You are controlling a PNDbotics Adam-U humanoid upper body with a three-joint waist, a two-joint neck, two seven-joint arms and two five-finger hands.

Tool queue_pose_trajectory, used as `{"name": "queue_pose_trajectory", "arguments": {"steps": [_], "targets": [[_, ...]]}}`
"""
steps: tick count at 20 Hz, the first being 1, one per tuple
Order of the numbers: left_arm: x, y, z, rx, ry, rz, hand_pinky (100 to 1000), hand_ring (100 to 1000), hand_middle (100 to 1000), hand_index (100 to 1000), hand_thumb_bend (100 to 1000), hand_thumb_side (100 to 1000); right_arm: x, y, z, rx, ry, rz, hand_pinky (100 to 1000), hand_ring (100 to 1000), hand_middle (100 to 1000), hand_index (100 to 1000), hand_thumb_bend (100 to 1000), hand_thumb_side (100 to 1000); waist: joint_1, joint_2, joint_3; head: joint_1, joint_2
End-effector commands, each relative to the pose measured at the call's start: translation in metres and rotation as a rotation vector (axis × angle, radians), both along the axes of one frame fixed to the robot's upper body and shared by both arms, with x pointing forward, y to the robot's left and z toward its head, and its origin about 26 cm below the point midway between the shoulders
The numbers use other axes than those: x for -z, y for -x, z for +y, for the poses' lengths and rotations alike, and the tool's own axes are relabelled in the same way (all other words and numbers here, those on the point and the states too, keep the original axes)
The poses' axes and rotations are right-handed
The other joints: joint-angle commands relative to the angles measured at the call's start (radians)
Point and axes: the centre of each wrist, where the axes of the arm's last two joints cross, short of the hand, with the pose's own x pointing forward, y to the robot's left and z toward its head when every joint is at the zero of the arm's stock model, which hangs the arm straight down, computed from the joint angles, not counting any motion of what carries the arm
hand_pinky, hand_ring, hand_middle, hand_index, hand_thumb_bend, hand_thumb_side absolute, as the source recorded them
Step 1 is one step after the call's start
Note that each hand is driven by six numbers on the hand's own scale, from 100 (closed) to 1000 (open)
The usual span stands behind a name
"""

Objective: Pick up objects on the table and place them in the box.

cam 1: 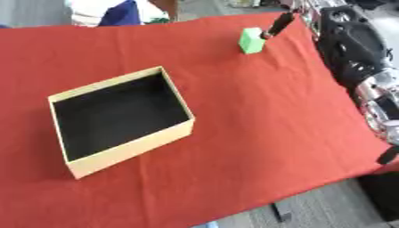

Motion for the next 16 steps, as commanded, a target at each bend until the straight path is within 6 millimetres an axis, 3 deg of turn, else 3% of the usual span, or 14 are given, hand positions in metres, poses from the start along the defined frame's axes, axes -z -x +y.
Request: {"name": "queue_pose_trajectory", "arguments": {"steps": [1, 16], "targets": [[-0.0094, 0.0025, 0.0033, -0.004, -0.033, -0.027, 678, 647, 599, 805, 100, 631, -0.0198, 0.0056, -0.0059, 0.003, 0.053, -0.023, 908, 949, 1000, 1000, 450, 609, 0.002, -0.021, -0.002, -0.006, 0.006], [-0.0113, 0.0013, 0.0014, 0.009, -0.033, -0.037, 677, 647, 600, 805, 100, 633, -0.0111, 0.0018, -0.0016, -0.002, 0.017, -0.024, 898, 942, 1000, 1000, 455, 576, 0.005, 0.0, 0.014, -0.02, -0.003]]}}
